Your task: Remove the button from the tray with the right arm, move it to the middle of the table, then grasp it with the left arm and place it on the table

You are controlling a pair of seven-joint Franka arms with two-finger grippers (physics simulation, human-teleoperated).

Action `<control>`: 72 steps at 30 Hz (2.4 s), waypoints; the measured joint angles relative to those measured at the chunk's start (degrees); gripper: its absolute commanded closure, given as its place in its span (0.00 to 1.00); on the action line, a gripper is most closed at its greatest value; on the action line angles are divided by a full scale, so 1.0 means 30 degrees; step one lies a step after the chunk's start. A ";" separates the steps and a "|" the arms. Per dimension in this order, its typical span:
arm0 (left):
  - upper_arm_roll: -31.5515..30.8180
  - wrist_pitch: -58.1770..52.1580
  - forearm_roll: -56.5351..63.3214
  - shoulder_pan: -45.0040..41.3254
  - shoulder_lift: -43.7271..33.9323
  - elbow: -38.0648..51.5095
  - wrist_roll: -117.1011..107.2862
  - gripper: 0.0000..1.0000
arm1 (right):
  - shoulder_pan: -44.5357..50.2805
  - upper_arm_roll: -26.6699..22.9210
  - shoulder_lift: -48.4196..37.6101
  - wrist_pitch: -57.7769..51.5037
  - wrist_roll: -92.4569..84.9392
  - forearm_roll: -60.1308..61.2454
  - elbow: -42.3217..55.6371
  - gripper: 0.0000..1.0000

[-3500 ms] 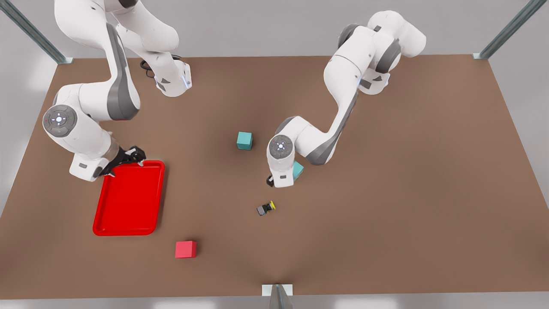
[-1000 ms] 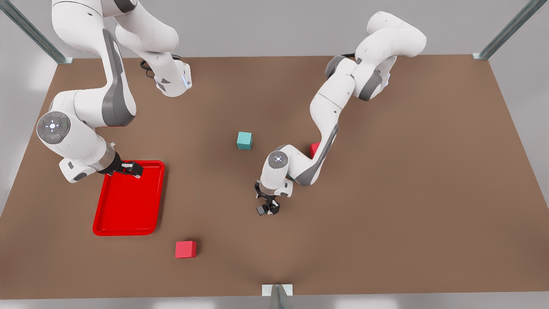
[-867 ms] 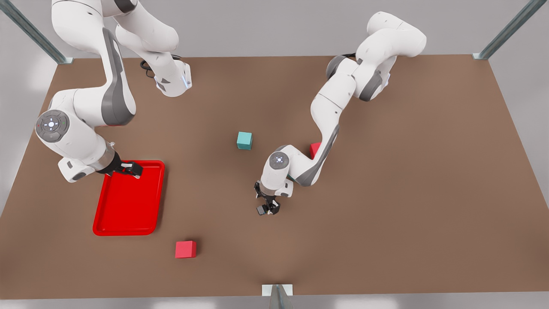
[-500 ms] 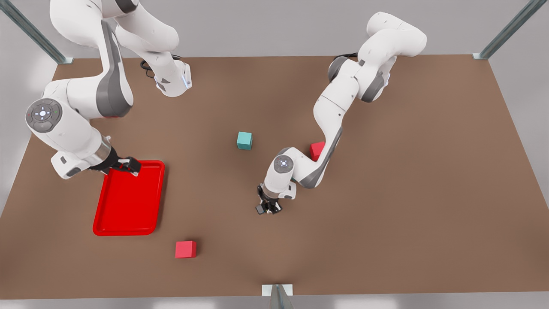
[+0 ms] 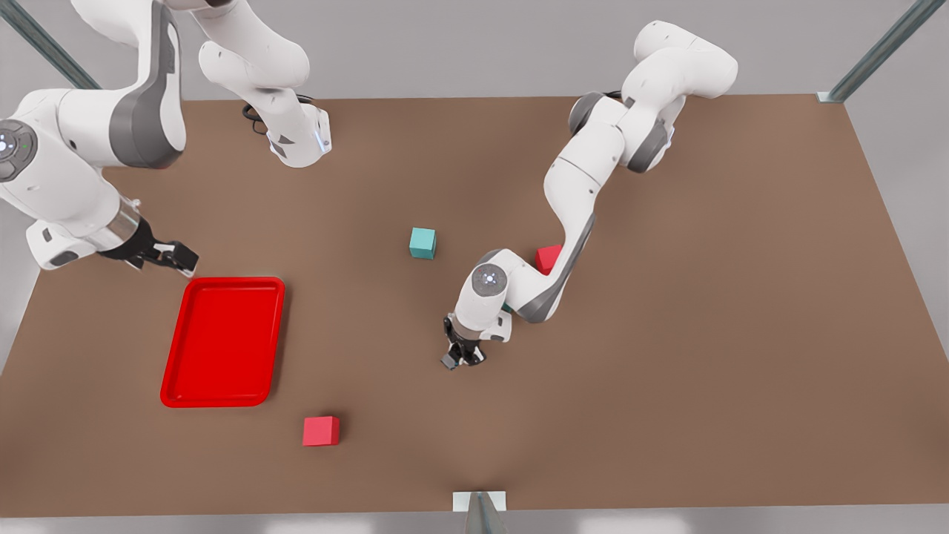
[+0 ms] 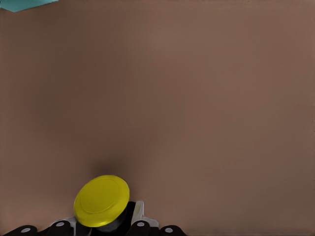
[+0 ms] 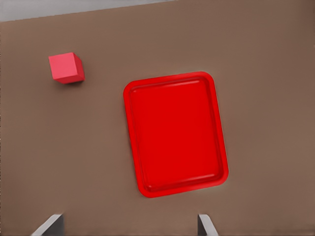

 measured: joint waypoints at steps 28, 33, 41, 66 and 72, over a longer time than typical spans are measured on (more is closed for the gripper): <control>0.0041 -0.1330 -0.0059 0.0321 0.0027 -0.0570 0.1207 0.45 | -0.0781 -0.0152 0.0808 -0.2644 -0.1811 0.0509 0.2561 0.00; -0.0085 -0.1330 -0.0206 0.0493 -0.0003 -0.0574 0.1334 0.53 | -0.1024 -0.0132 0.1102 -0.2364 -0.2216 0.0563 0.2592 0.00; -0.0003 -0.2061 -0.0219 0.0678 -0.0681 -0.0565 0.1775 0.52 | -0.0886 -0.0111 0.1328 -0.2186 -0.2668 0.0580 0.2555 0.00; 0.0982 -1.3971 1.0830 0.1235 -0.2702 -0.1896 0.6114 0.54 | -0.0953 0.0037 0.2760 -0.1726 -0.3323 0.1082 0.2571 0.00; 0.1079 -1.4774 1.2370 0.1160 -0.2259 -0.3100 0.7151 0.54 | 0.0664 0.0078 0.3749 -0.0766 -0.3437 0.0487 0.2771 0.00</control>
